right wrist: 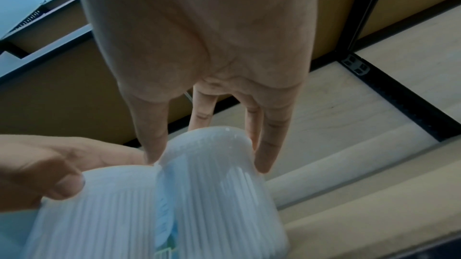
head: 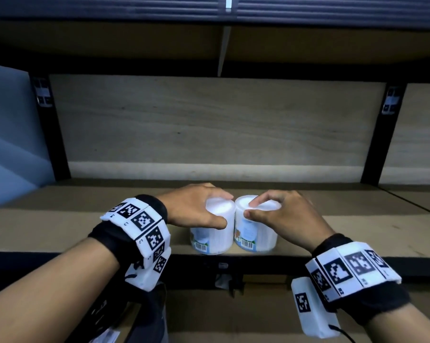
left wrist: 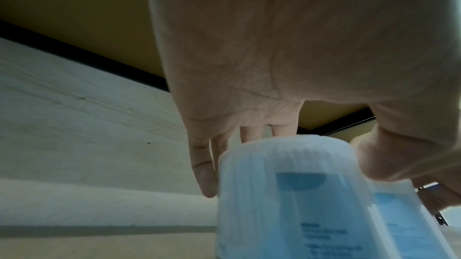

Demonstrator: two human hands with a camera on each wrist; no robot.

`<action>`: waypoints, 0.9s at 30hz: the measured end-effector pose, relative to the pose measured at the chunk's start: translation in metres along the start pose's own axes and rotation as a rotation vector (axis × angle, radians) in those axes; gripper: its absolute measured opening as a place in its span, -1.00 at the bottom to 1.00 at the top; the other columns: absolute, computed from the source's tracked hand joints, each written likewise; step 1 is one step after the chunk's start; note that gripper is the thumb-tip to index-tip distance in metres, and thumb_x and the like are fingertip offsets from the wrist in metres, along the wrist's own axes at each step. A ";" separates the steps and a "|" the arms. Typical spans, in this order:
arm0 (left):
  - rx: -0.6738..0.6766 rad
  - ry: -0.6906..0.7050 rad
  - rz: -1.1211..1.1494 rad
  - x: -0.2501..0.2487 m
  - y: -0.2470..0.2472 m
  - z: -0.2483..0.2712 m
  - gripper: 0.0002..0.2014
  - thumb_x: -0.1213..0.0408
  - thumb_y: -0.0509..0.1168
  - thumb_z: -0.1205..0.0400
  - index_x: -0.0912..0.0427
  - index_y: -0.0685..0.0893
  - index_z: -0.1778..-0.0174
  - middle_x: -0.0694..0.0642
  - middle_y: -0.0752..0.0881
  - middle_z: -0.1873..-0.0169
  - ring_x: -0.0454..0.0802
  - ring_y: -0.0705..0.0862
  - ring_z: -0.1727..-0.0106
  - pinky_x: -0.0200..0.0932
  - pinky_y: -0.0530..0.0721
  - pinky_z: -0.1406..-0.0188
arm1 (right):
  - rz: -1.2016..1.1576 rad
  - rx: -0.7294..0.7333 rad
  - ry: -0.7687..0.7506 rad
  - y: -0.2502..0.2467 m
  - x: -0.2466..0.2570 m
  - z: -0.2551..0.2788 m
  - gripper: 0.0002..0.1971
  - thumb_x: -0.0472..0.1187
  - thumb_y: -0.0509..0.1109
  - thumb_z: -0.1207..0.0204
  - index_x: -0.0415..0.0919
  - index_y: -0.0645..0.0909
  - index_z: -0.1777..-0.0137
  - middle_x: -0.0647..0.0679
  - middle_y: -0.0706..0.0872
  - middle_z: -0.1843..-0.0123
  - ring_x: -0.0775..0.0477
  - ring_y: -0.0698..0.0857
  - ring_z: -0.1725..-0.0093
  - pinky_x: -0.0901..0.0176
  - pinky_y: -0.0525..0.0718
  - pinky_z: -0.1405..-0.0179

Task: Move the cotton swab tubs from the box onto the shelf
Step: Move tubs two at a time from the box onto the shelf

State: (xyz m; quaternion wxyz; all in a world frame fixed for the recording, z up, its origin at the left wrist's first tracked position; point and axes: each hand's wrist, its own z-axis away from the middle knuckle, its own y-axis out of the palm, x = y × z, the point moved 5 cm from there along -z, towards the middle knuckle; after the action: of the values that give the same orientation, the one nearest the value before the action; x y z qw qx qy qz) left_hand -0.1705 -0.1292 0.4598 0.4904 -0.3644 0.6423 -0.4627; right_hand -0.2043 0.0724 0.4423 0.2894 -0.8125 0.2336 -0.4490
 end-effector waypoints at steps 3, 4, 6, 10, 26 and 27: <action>0.008 0.010 -0.020 -0.001 -0.002 0.001 -0.28 -0.18 0.36 -0.36 -0.30 0.43 -0.50 -0.26 0.45 -0.40 -0.20 0.47 -0.40 -0.04 0.53 -0.42 | 0.061 0.055 0.024 -0.001 0.001 -0.001 -0.66 0.35 0.54 -0.18 0.22 0.76 0.14 0.15 0.74 -0.10 0.05 0.61 -0.24 0.17 0.54 0.00; 0.007 0.017 -0.041 -0.003 -0.004 0.002 -0.27 -0.18 0.36 -0.37 -0.30 0.41 -0.52 -0.27 0.43 -0.42 -0.20 0.45 -0.43 -0.04 0.50 -0.44 | 0.104 0.067 0.023 -0.002 0.002 -0.001 -0.59 0.42 0.50 -0.11 0.26 0.74 0.10 0.12 0.73 -0.13 0.03 0.57 -0.29 0.11 0.57 -0.08; 0.002 0.032 -0.073 -0.006 -0.006 0.005 -0.29 -0.15 0.39 -0.40 -0.30 0.40 -0.52 -0.27 0.42 -0.42 -0.19 0.42 -0.44 -0.07 0.49 -0.45 | 0.203 0.076 -0.013 -0.004 0.009 -0.001 -0.55 0.39 0.50 -0.13 0.28 0.71 -0.01 0.11 0.69 -0.16 0.04 0.48 -0.35 0.03 0.54 -0.28; -0.012 0.050 -0.103 -0.010 -0.012 0.011 -0.42 -0.10 0.46 -0.40 -0.34 0.52 -0.36 -0.24 0.48 -0.21 -0.18 0.51 -0.27 -0.12 0.57 -0.30 | 0.315 0.071 -0.085 -0.009 0.028 0.007 -0.61 0.08 0.60 -0.29 0.29 0.67 -0.13 0.07 0.64 -0.23 -0.02 0.53 -0.34 0.13 0.52 -0.25; -0.051 0.106 -0.233 -0.032 0.000 -0.019 -0.48 0.03 0.48 -0.50 -0.30 0.58 -0.40 -0.17 0.59 -0.22 -0.19 0.51 -0.12 -0.18 0.54 -0.18 | 0.402 -0.016 -0.044 -0.016 0.007 0.006 -0.58 -0.38 0.44 -0.44 0.20 0.72 -0.11 0.03 0.76 -0.13 -0.09 0.67 -0.21 0.10 0.66 -0.01; -0.048 0.119 -0.242 -0.037 0.002 -0.025 -0.48 0.03 0.48 -0.51 -0.28 0.58 -0.41 -0.16 0.60 -0.22 -0.20 0.48 -0.09 -0.20 0.52 -0.15 | 0.405 -0.015 -0.033 -0.020 0.003 0.005 -0.57 -0.39 0.43 -0.44 0.19 0.72 -0.10 0.01 0.76 -0.13 -0.09 0.68 -0.19 0.07 0.69 -0.04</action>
State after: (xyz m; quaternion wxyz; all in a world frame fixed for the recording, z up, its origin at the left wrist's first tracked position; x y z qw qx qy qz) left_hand -0.1854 -0.0884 0.4715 0.3834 -0.4226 0.6325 -0.5238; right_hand -0.1966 0.0860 0.4553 0.3717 -0.7582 0.3907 -0.3665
